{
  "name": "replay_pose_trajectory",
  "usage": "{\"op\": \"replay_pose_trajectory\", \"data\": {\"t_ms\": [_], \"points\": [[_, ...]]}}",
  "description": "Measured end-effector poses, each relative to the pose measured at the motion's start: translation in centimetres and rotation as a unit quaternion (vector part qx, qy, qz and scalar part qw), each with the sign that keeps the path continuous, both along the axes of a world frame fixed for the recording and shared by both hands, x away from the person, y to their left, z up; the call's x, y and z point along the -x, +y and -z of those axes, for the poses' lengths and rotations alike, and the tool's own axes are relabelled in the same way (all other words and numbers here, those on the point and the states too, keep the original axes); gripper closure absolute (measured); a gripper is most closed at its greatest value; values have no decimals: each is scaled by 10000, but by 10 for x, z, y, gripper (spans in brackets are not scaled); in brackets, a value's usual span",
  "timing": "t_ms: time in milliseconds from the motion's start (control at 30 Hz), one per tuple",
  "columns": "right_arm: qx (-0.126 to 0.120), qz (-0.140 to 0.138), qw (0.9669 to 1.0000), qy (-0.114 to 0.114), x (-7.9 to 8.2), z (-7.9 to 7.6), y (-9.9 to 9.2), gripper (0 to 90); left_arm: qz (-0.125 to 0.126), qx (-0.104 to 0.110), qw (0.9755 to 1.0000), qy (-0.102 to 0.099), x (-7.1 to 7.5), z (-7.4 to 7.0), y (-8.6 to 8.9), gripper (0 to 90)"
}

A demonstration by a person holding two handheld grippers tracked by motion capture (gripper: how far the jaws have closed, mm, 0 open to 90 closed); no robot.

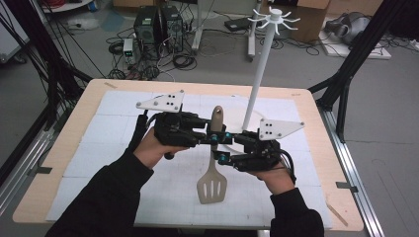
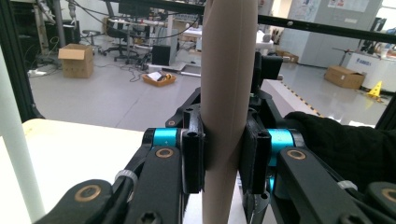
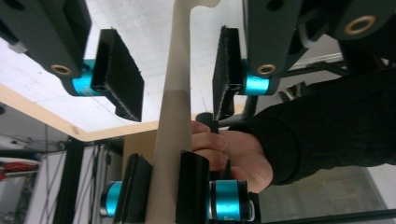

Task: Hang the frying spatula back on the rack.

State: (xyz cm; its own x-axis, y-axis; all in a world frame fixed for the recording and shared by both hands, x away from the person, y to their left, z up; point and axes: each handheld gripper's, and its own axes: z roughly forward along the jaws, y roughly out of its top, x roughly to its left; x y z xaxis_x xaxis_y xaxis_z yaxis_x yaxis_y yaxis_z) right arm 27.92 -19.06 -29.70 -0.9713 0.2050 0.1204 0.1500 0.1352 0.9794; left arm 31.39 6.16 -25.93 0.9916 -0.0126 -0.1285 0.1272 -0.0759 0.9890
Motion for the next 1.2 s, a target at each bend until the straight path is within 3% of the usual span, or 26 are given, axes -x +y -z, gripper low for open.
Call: {"op": "replay_pose_trajectory", "data": {"t_ms": [133,300,500,633,700,767,867,967,1067,1200], "points": [[-13,-117,9999,31,-2,1,2,582,67,14,10000,-5,0,1,0,738],[-115,-204,9997,43,-3,0,1,737,97,38,9999,0,1,1,-2,738],[-144,-248,9996,59,-4,0,-1,761,106,84,9999,-29,2,1,-2,737],[-164,-142,9998,27,-4,0,1,765,-31,40,10000,-36,1,1,0,735],[-112,-32,9999,73,-4,1,1,767,-216,136,9997,-37,2,2,3,722],[-31,105,9999,69,-5,1,0,768,-444,199,9988,93,0,2,8,634],[-54,319,9993,180,-6,2,-3,769,-908,158,9957,10,0,2,18,510],[-55,561,9982,219,-8,1,-8,769,-1426,216,9895,-70,2,6,32,400],[-39,767,9966,290,-10,0,-11,770,-1808,117,9834,-129,6,12,50,324],[-10,986,9945,352,-13,-4,-14,770,-2330,-91,9722,-220,14,25,74,188]]}}
